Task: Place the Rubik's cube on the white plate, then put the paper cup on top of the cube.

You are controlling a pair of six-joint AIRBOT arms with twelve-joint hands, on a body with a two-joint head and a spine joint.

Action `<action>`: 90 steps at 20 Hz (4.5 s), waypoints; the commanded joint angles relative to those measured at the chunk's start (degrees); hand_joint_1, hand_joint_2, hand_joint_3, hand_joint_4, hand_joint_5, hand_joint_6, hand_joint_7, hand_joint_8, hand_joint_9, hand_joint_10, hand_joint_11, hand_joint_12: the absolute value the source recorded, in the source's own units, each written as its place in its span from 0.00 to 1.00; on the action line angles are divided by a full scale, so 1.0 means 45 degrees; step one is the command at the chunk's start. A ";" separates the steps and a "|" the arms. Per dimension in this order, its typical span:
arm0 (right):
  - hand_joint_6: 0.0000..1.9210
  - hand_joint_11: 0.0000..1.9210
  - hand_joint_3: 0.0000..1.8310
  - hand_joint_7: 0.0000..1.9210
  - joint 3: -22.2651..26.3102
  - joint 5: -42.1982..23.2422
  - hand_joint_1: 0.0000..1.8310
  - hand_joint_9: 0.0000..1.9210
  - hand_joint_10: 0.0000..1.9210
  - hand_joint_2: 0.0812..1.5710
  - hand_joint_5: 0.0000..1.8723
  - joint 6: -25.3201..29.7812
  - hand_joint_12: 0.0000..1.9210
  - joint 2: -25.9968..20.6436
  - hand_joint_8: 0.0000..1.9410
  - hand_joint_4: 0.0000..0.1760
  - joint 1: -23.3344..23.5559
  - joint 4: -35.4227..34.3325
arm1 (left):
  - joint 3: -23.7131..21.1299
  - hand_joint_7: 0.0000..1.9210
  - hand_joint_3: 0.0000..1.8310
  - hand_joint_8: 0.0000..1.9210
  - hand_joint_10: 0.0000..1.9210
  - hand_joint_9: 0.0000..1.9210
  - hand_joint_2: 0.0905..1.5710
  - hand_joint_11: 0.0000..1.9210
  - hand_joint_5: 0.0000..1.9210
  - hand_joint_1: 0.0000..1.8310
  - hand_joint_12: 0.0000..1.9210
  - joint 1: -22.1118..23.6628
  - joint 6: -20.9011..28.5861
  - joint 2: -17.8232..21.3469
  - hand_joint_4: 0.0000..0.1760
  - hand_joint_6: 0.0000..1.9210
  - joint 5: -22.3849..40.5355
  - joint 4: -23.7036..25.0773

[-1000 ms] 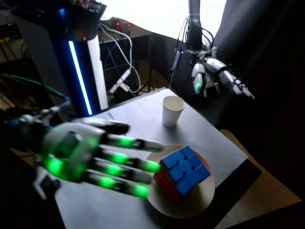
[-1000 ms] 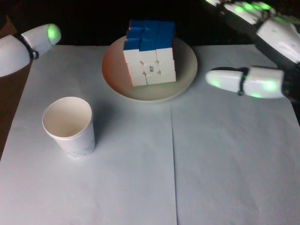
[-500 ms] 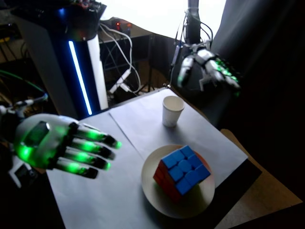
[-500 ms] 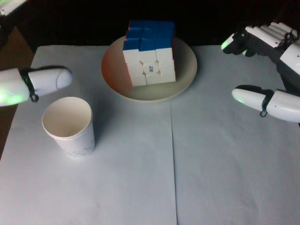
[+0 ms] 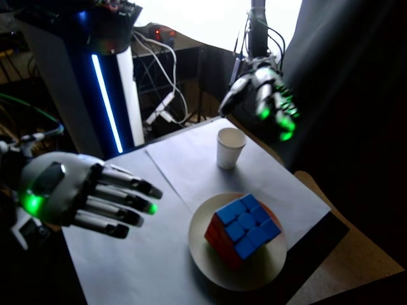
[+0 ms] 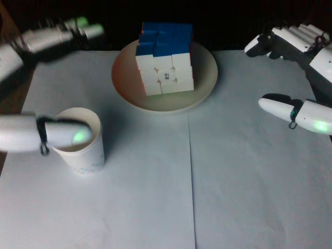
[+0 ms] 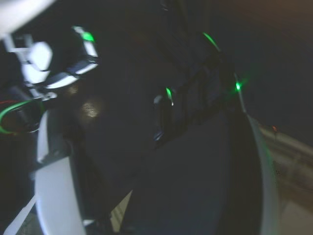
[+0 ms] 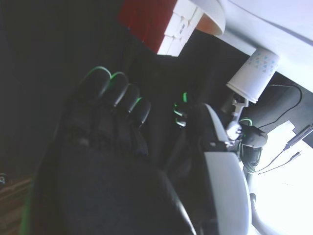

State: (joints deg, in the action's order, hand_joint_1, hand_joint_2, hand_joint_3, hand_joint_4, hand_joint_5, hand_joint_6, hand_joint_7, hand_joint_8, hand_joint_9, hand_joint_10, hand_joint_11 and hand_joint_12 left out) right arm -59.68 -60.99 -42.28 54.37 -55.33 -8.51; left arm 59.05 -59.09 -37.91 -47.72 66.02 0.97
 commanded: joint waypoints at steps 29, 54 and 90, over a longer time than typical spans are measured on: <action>0.56 0.00 0.00 0.07 0.0010 -0.1538 0.44 0.05 0.69 0.78 0.02 0.0026 0.88 0.0174 0.50 0.00 0.0018 -0.0071 | 0.0025 0.03 0.00 0.57 0.83 0.02 0.80 0.06 0.10 0.59 1.00 -0.0528 0.0122 -0.0612 0.53 0.62 0.1488 -0.0435; 0.49 0.00 0.00 0.08 -0.0033 -0.1544 0.41 0.07 0.64 0.78 0.03 0.0026 0.85 0.0289 0.44 0.02 -0.0235 -0.0245 | 0.4608 0.09 0.00 0.70 0.88 0.11 0.72 0.14 0.13 0.67 1.00 0.7183 0.0643 -0.4237 0.54 0.74 -0.4328 0.1635; 0.50 0.00 0.00 0.08 -0.0053 -0.1549 0.43 0.04 0.69 0.80 0.02 0.0026 0.89 0.0403 0.44 0.00 -0.0373 -0.0354 | 0.6379 0.00 0.00 0.00 0.00 0.00 0.71 0.00 0.02 0.23 0.17 0.7934 0.1623 -0.6172 0.87 0.00 -0.5926 0.2153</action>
State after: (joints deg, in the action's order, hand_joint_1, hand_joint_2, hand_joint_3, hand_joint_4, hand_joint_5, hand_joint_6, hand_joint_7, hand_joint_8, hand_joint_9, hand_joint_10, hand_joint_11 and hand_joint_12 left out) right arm -59.81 -60.86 -42.26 56.07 -57.36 -10.15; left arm 87.72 -23.99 -31.16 -75.70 31.57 11.90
